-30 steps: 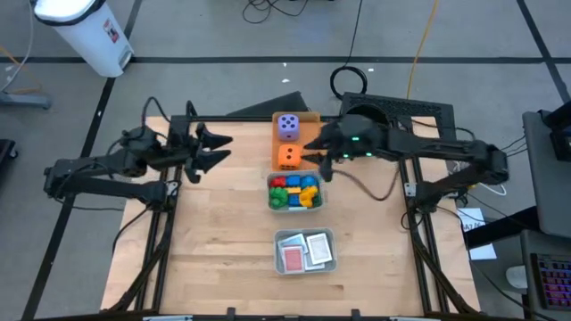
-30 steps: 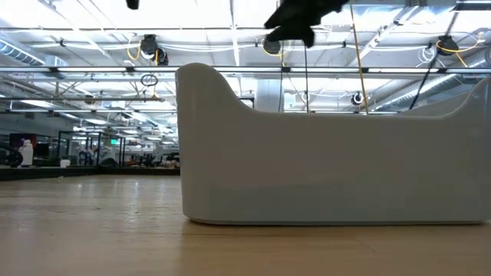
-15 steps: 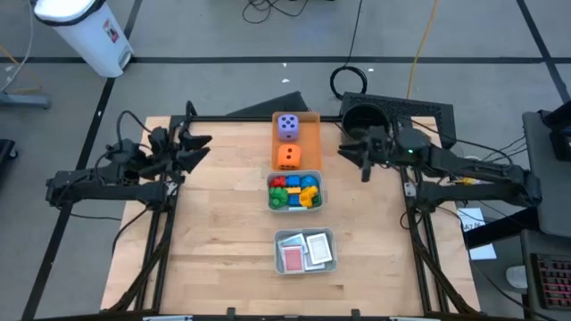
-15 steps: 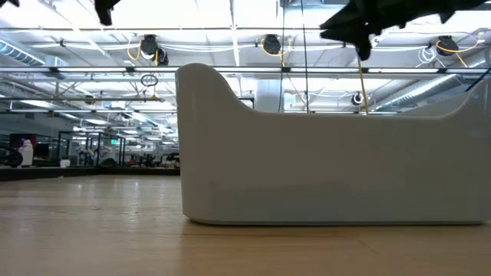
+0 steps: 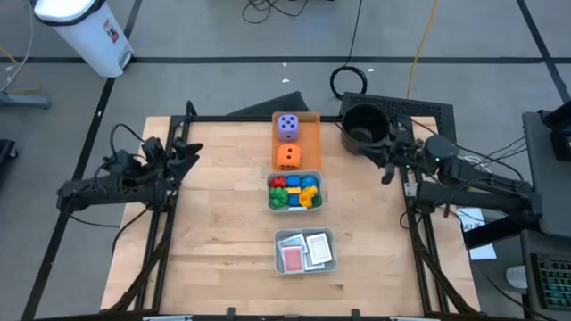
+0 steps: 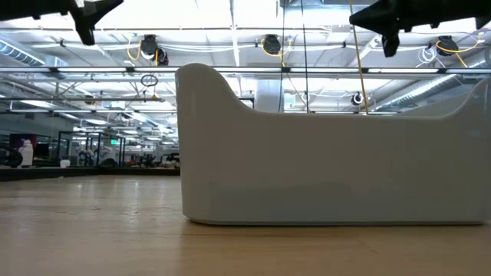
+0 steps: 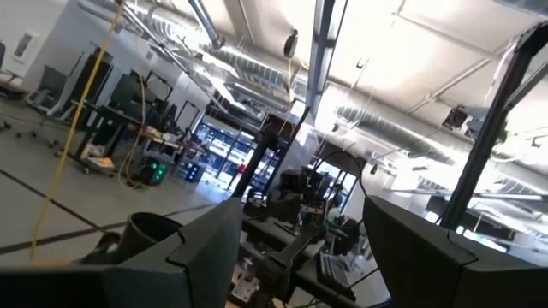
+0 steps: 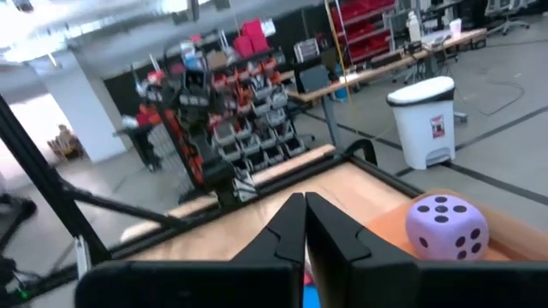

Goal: Pick & Place Toys
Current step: Return to Home Position

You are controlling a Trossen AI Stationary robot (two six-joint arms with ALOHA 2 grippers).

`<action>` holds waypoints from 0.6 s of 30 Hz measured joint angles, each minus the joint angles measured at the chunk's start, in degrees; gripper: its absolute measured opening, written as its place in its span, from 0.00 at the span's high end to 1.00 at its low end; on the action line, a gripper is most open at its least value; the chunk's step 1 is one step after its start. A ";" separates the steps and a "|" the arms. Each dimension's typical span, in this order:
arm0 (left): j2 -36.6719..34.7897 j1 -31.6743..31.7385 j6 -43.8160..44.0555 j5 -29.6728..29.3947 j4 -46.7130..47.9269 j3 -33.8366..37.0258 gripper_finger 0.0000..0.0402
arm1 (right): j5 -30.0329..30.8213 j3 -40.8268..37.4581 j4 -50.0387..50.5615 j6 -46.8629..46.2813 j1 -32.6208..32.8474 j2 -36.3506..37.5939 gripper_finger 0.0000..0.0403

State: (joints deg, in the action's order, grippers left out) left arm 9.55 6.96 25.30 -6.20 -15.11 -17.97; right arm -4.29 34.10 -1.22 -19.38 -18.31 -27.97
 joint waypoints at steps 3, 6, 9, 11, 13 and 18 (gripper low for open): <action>-2.26 0.00 0.74 -0.54 0.06 2.31 0.38 | 0.15 -2.53 -0.66 -1.15 -0.06 3.25 1.00; -4.31 0.00 0.94 -1.92 0.00 4.25 0.38 | 2.81 -4.89 -0.72 -2.40 -0.03 6.14 0.99; -5.97 0.00 0.66 -2.43 0.03 6.12 0.40 | 4.76 -7.34 -0.73 -2.47 -0.06 8.61 1.00; -7.05 0.00 0.68 -2.87 0.00 7.47 0.44 | 5.70 -9.27 -0.76 -2.56 -0.03 9.95 1.00; -7.84 0.00 0.55 -2.88 0.10 8.78 0.49 | 5.75 -11.45 -0.70 -3.57 -0.03 11.07 1.00; -8.58 0.00 0.46 -2.88 -0.01 11.06 0.66 | 5.57 -17.43 -1.57 -8.79 -0.03 13.05 1.00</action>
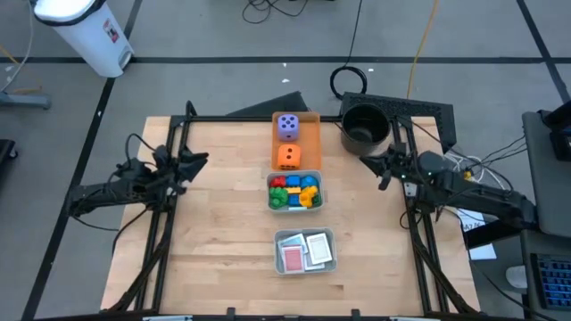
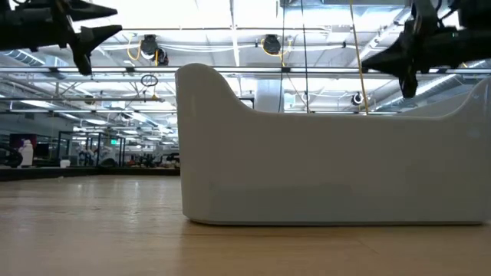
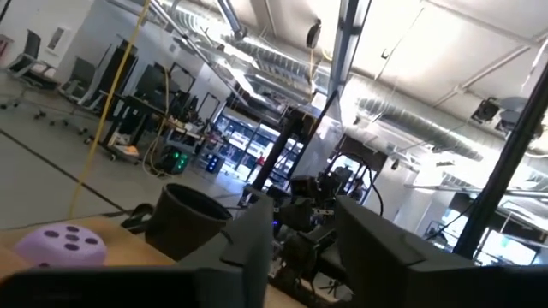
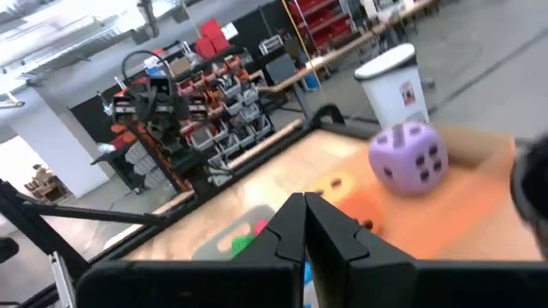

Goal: Pick & Place Toys
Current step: Return to Home Position

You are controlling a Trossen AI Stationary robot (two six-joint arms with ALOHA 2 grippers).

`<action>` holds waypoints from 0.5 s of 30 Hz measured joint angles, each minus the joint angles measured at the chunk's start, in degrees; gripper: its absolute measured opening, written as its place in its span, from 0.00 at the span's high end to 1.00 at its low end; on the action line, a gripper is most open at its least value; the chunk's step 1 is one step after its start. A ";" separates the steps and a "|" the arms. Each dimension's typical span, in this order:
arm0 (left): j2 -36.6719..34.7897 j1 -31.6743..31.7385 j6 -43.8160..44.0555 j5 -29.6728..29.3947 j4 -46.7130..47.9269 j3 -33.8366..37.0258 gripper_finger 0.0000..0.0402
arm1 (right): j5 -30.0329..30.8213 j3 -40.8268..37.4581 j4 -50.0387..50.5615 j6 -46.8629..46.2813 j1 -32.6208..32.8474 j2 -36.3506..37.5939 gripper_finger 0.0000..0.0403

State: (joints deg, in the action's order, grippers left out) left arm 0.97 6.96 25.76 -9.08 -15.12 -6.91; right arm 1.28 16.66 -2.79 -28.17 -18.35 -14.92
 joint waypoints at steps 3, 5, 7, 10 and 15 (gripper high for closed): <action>0.00 0.00 -0.92 0.02 0.08 0.37 0.76 | -0.02 -3.97 -5.89 -1.61 0.04 0.40 1.00; 0.00 0.00 -2.48 0.02 0.29 0.39 0.82 | -0.33 -6.29 -10.53 -1.63 0.04 0.42 1.00; 0.00 0.04 -4.75 0.04 0.42 0.39 0.87 | -1.37 -8.48 -13.91 -1.58 0.04 0.42 1.00; 0.00 0.04 -6.87 0.02 0.94 0.39 0.96 | -1.64 -11.36 -16.10 -1.38 0.07 0.40 1.00; 0.00 0.04 -5.62 0.02 5.31 0.39 0.97 | -1.55 -13.30 -18.57 -1.43 0.07 0.46 1.00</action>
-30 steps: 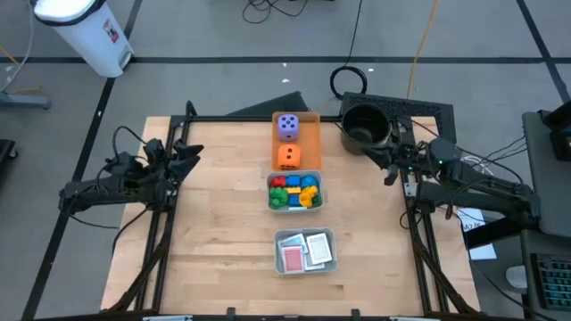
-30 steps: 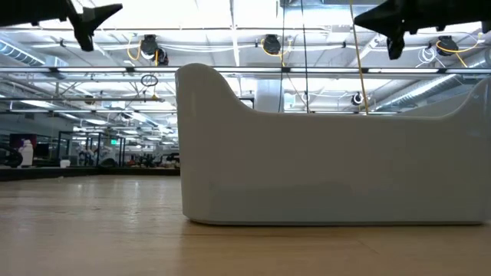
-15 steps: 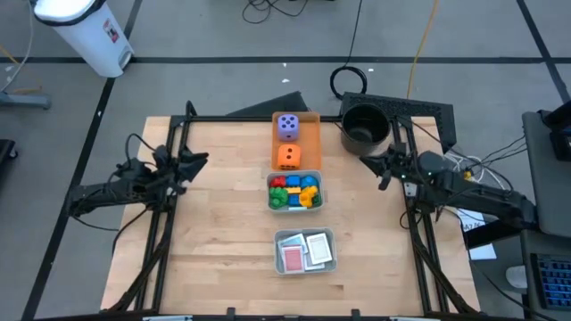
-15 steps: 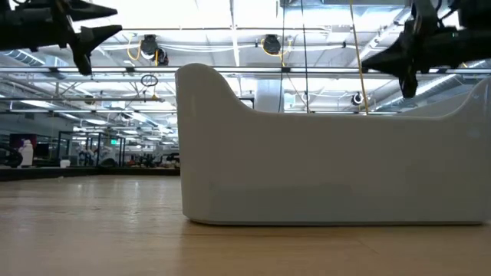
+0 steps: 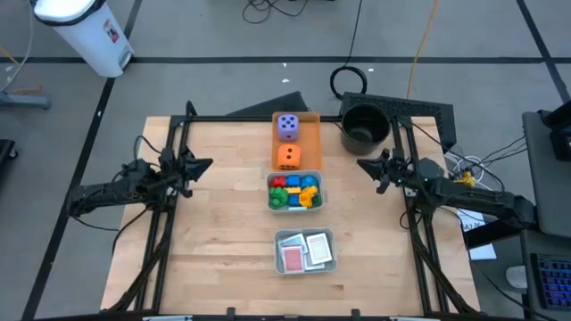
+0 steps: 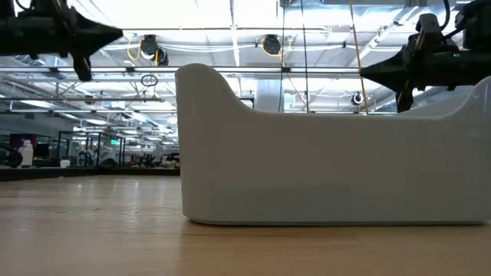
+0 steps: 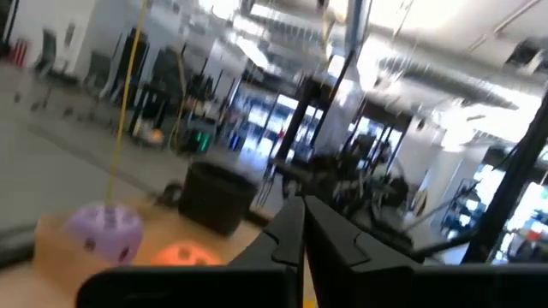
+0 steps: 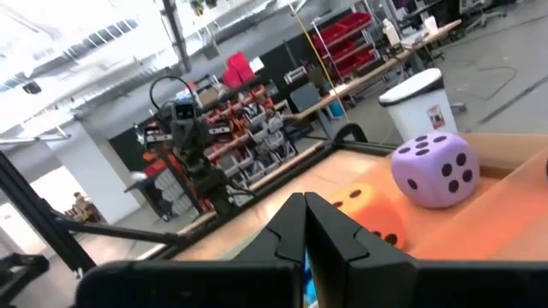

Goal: Pick & Place Toys
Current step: Return to Home Position

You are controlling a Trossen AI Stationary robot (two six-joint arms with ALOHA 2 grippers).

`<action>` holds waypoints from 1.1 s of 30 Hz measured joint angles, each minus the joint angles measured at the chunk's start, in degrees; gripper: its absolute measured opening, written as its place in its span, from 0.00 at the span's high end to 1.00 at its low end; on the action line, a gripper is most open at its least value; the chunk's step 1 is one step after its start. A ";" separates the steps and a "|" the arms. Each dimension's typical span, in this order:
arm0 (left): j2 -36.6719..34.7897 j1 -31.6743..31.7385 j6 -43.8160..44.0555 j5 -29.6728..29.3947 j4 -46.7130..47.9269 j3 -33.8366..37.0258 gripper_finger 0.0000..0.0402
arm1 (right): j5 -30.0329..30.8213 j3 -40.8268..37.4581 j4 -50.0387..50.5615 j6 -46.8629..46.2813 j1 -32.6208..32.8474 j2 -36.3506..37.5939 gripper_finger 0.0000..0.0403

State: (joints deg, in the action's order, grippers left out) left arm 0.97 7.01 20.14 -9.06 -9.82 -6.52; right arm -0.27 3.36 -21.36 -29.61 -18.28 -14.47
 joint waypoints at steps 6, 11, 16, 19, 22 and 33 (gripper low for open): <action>0.02 0.00 2.89 -0.08 7.43 0.00 0.99 | 0.00 -0.11 1.43 2.14 0.00 -0.01 1.00; 0.02 0.00 2.53 -6.66 10.43 0.00 0.96 | 0.00 -0.22 7.49 1.10 0.00 -0.08 0.99; 0.02 0.00 -0.28 -13.13 11.63 0.00 0.97 | 0.00 -0.25 7.44 1.84 0.00 -0.06 0.99; 0.02 0.00 -0.95 -14.62 11.64 0.00 0.99 | 0.00 -0.27 7.47 1.79 0.00 -0.06 0.99; 0.02 0.00 -1.76 -13.45 11.64 0.00 0.98 | 0.00 -0.29 7.47 1.79 0.00 -0.06 0.99; 0.35 0.00 -0.13 -6.51 -0.39 5.64 0.97 | 0.00 -0.32 8.78 1.81 0.00 -0.06 0.99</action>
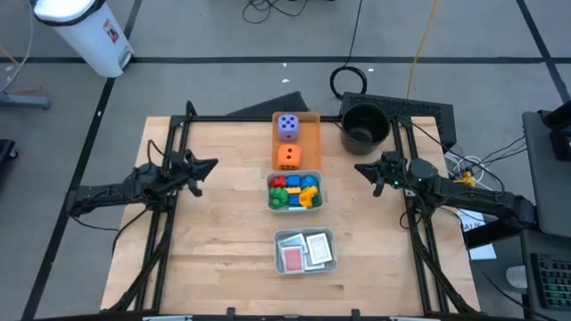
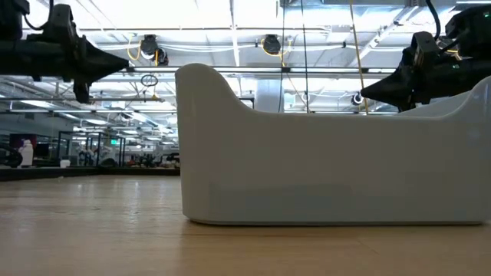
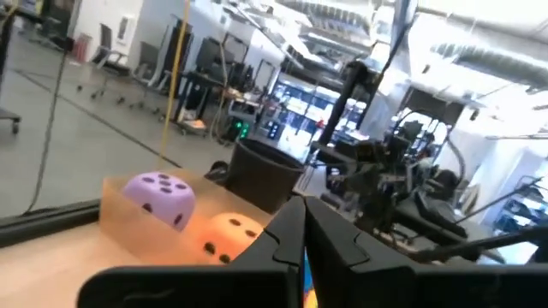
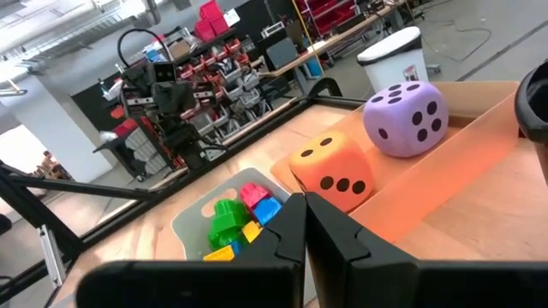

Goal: Pick & Place Toys
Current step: Return to Home Position

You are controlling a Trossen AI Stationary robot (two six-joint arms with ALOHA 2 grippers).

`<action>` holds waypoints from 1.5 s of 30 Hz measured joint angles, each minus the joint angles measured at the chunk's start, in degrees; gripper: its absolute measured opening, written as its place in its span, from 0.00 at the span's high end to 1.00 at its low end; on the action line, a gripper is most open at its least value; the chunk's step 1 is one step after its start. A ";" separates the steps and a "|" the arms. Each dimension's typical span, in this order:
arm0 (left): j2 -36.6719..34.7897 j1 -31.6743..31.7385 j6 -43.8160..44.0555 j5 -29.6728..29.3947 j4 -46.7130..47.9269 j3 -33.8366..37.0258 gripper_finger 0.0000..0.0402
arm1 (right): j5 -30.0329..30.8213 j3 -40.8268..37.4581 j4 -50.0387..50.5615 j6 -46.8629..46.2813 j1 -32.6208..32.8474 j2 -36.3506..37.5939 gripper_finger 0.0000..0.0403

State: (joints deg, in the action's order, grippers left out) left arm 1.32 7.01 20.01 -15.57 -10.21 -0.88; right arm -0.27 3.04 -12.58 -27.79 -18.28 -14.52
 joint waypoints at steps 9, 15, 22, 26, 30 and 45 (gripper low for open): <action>0.05 0.00 -0.47 5.89 2.23 -0.07 0.99 | 0.15 -0.03 0.02 0.02 0.00 -0.11 0.99; 0.07 0.00 2.10 11.96 6.08 -0.07 0.96 | 0.17 -0.03 0.02 0.02 0.00 -0.11 0.99; 0.07 0.00 -1.06 12.10 6.67 -0.07 0.95 | 0.20 -0.03 0.02 0.00 0.00 -0.11 0.99; 0.07 0.00 -0.22 12.10 6.68 -0.07 0.95 | 0.20 -0.03 0.04 0.00 0.00 -0.11 0.99; 0.07 0.00 -0.49 12.58 7.26 -0.07 0.95 | 0.20 -0.03 0.09 0.00 0.00 0.87 0.99; 0.11 0.00 -1.84 12.63 8.32 -0.09 0.95 | 0.21 -0.04 0.43 -0.02 0.00 12.28 0.99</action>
State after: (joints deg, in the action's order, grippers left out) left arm 1.43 7.01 18.17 -2.94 -1.89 -0.97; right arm -0.06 2.99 -12.15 -27.81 -18.28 -2.24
